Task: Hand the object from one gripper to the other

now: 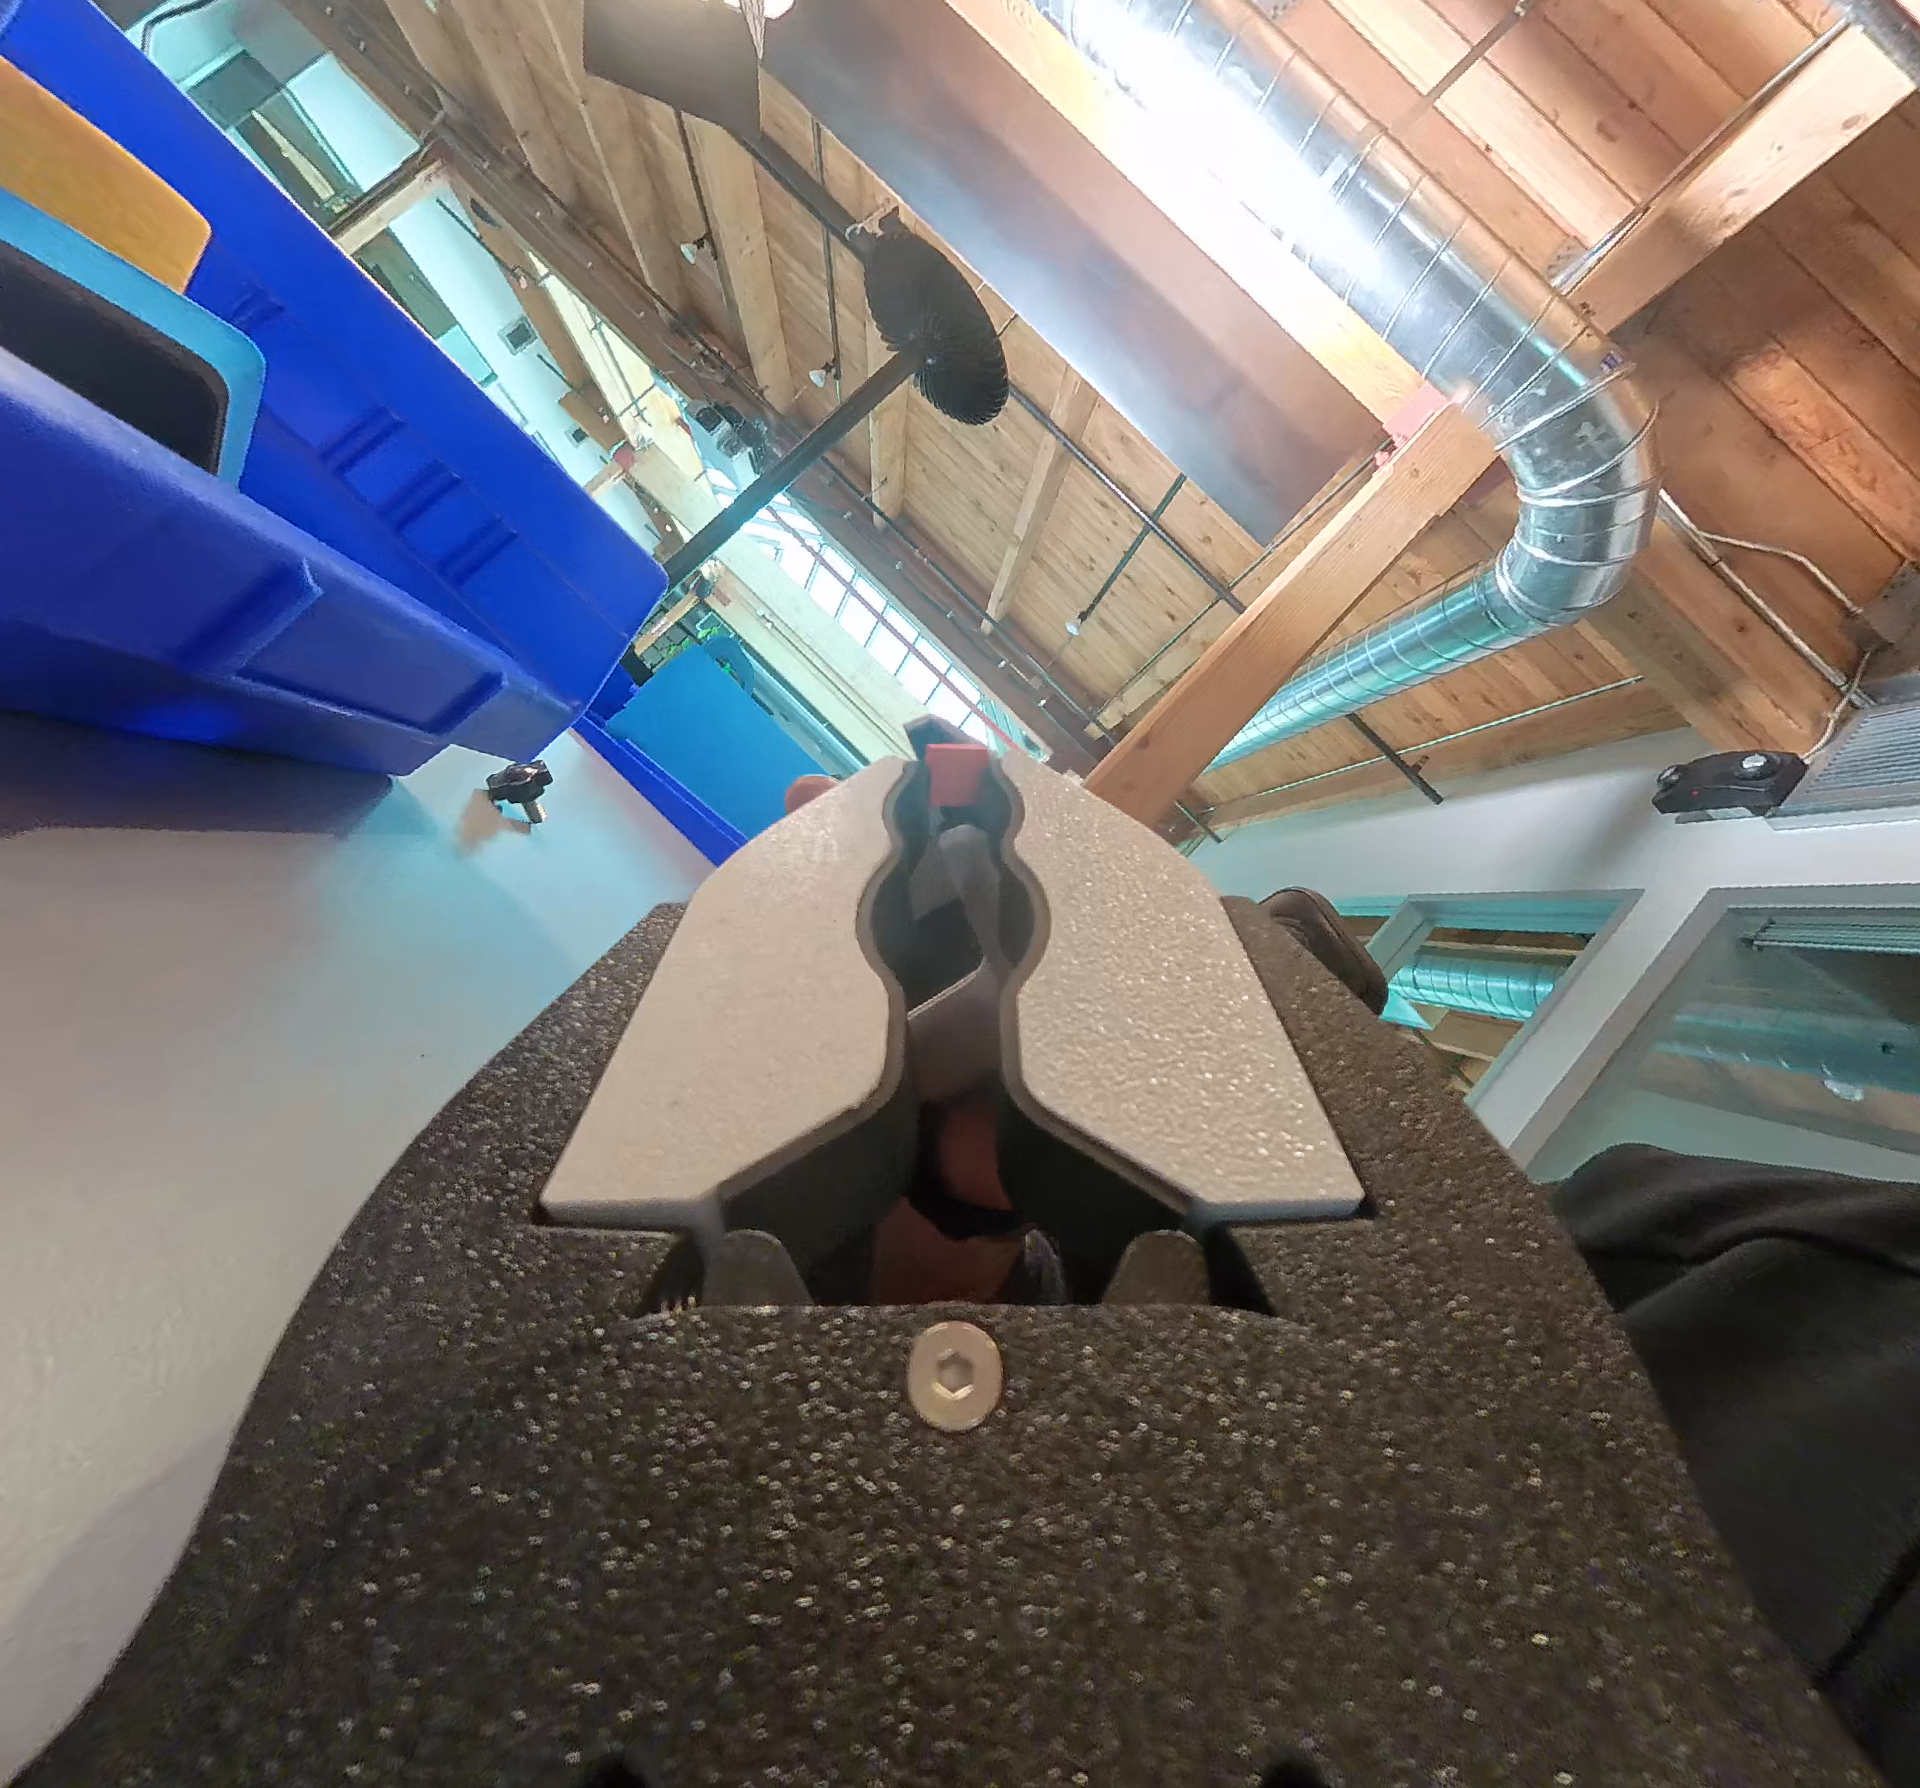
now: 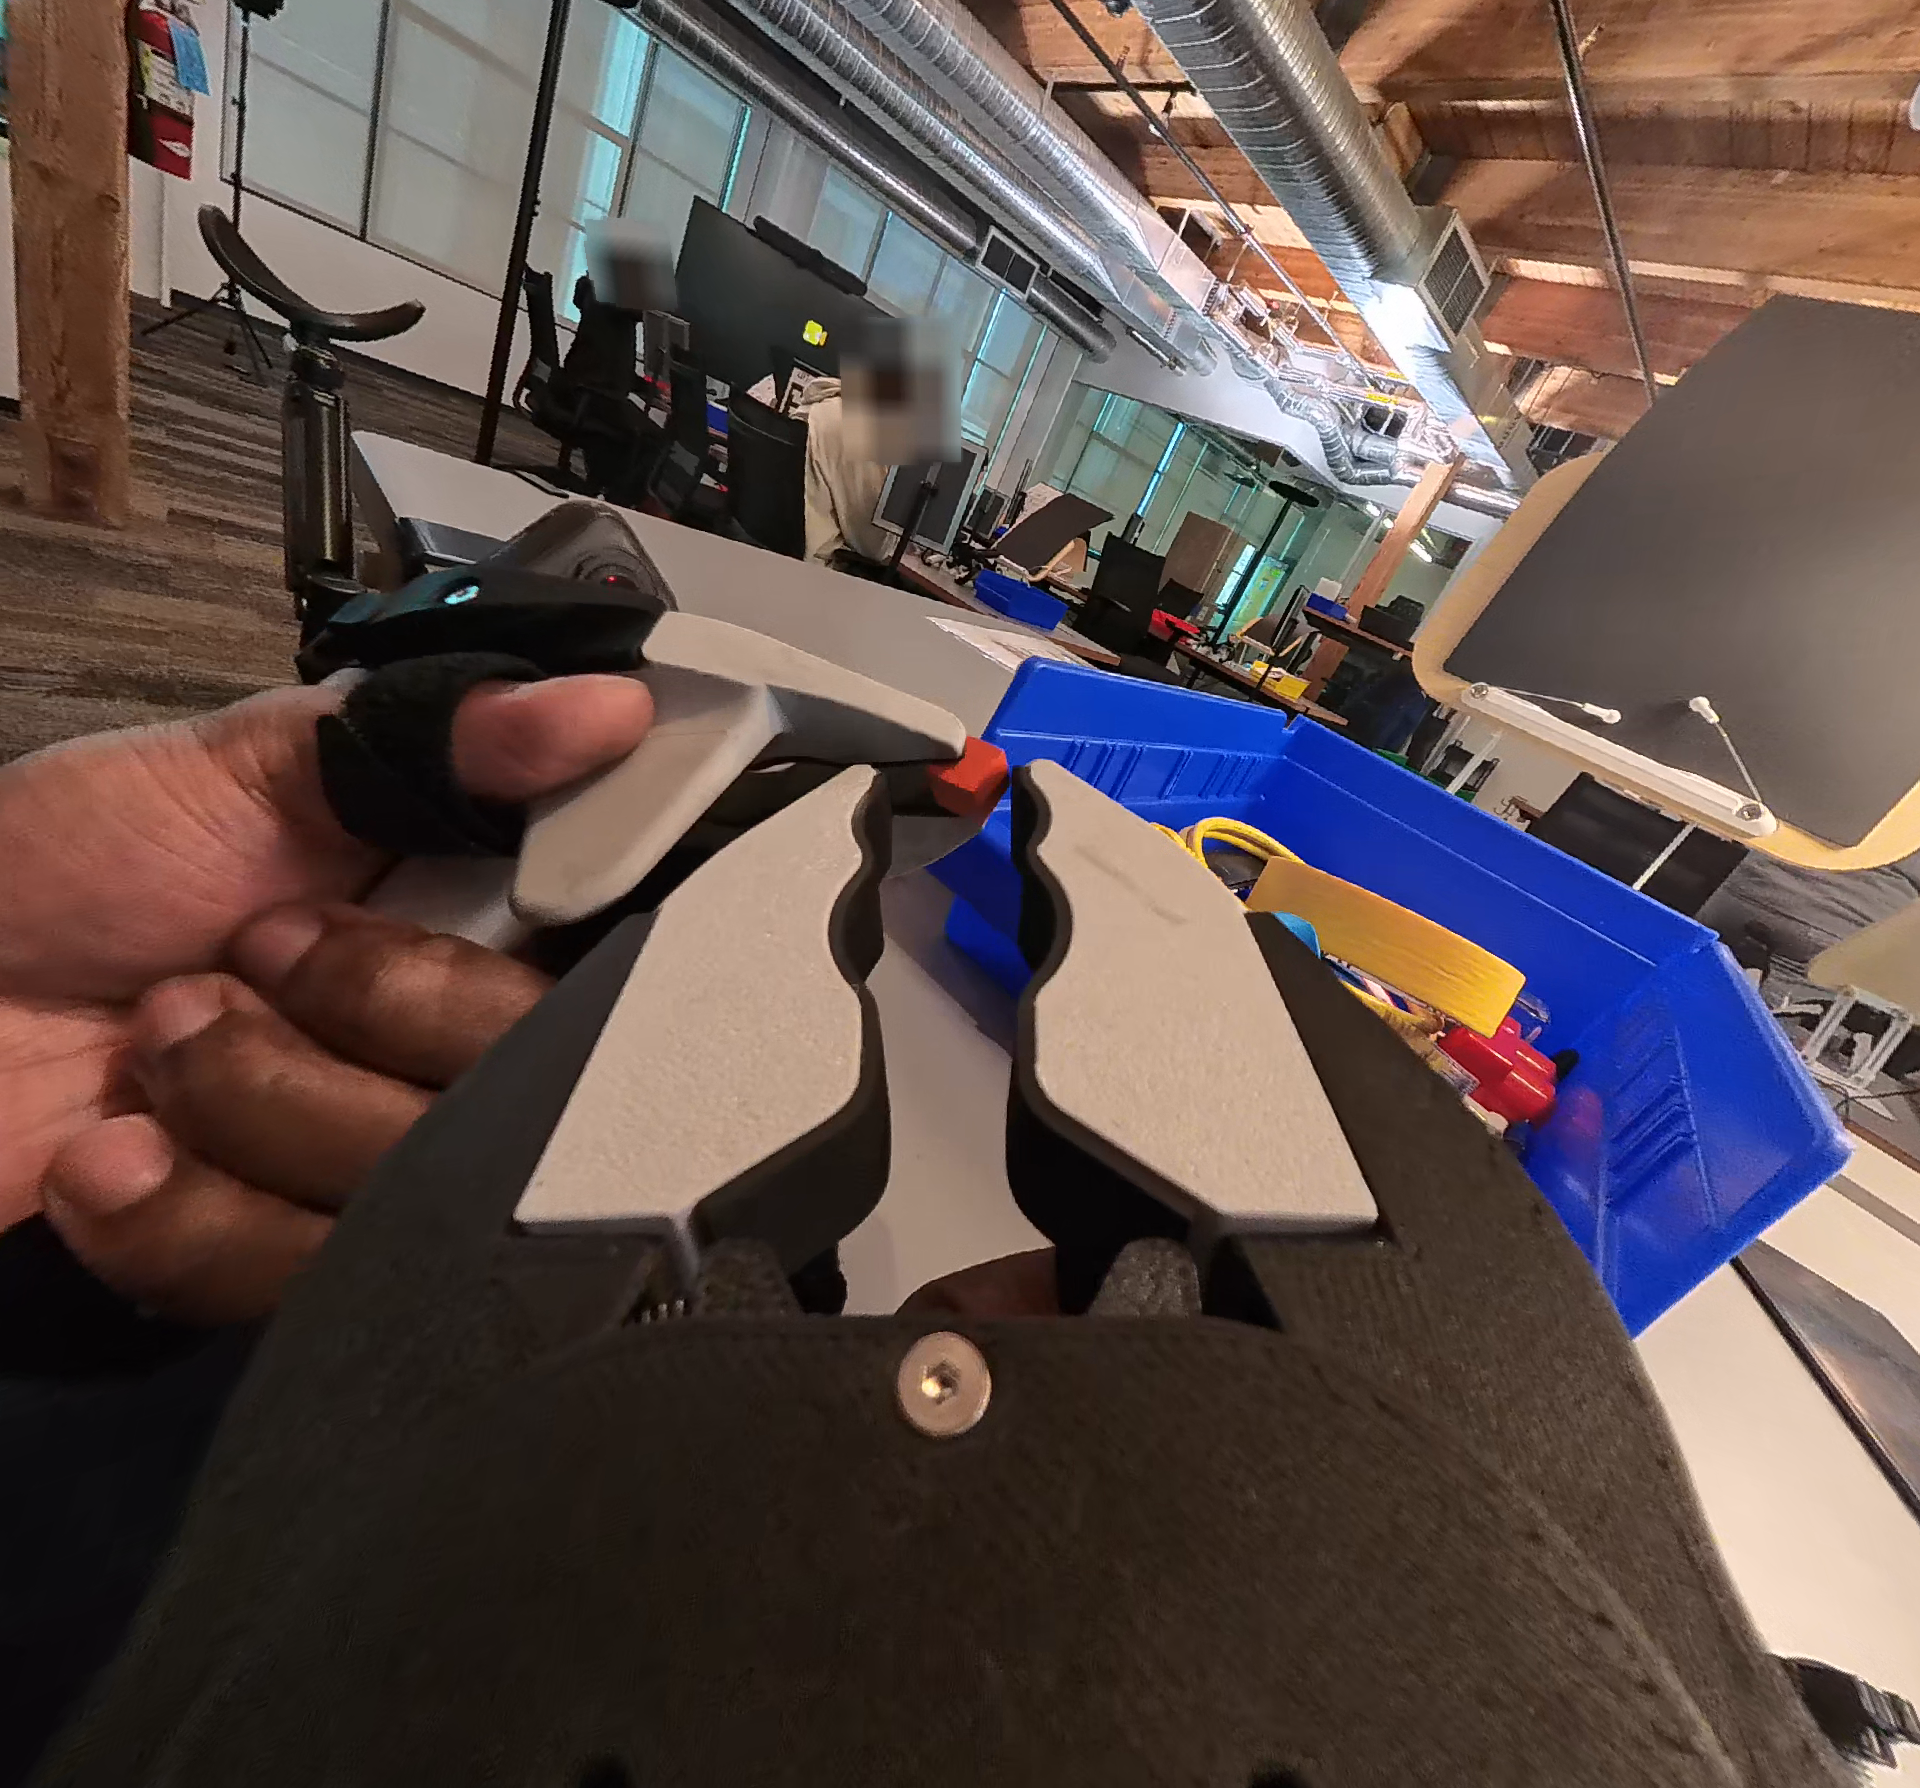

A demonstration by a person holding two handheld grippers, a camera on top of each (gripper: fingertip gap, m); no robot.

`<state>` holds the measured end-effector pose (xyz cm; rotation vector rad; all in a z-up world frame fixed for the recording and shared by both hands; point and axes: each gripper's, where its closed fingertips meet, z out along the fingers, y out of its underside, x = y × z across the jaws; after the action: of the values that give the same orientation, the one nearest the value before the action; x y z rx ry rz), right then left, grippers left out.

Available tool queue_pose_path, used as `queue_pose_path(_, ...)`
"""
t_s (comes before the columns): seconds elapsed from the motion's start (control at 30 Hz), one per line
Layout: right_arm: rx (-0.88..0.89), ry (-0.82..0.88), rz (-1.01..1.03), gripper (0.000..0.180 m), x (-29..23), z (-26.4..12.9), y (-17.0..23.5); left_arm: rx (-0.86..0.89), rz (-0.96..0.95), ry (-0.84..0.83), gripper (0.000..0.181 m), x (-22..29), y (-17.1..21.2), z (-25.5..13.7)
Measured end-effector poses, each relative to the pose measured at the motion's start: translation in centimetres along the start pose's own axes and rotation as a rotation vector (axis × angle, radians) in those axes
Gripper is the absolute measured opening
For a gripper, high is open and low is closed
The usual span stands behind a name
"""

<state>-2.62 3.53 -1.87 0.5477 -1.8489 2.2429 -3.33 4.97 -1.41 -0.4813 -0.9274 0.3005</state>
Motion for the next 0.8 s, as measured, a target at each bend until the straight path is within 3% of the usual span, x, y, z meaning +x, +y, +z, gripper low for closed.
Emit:
queue_pose_path(0.57,-0.053,-0.083,0.086,0.01,-0.1,0.2,0.2,-0.112,0.021,0.001,0.013,0.1,0.2,-0.2)
queue_pose_path(0.8,-0.167,-0.06,0.271,0.01,2.9,1.9,0.6,0.019,0.082,-0.017,0.014,0.0,-3.0,-1.6)
